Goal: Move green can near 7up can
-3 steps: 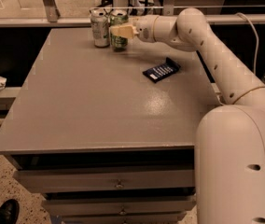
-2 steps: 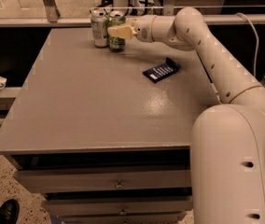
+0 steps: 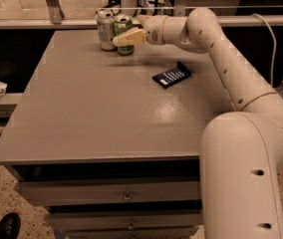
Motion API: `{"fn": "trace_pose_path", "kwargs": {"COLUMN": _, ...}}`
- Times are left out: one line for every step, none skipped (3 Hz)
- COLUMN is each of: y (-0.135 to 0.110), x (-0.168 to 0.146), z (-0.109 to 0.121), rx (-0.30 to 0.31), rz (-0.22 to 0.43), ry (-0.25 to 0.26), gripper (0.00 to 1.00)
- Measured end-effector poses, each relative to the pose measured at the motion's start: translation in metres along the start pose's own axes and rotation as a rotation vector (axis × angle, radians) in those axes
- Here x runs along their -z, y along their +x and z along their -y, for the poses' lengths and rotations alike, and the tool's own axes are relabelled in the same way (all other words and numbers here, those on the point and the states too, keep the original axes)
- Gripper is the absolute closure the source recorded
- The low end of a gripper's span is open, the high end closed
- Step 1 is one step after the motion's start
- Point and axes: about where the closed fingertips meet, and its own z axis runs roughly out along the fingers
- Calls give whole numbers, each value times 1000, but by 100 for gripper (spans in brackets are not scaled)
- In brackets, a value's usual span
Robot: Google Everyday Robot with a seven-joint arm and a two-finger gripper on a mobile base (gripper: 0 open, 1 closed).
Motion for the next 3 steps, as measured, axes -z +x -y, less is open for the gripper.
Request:
{"fn": "trace_pose_path", "kwargs": {"y": -5, "x": 22, "z": -3, "rx": 47, "rz": 1, "ry": 10, "gripper": 0}}
{"fn": "trace_pose_path", "kwargs": {"y": -16, "x": 81, "z": -9, "rx": 99, "rz": -12, "ry": 58, "gripper": 0}}
{"fn": "trace_pose_path", "kwargs": {"y": -14, "x": 83, "z": -9, "rx": 96, "rz": -15, "ry": 60, "gripper": 0}}
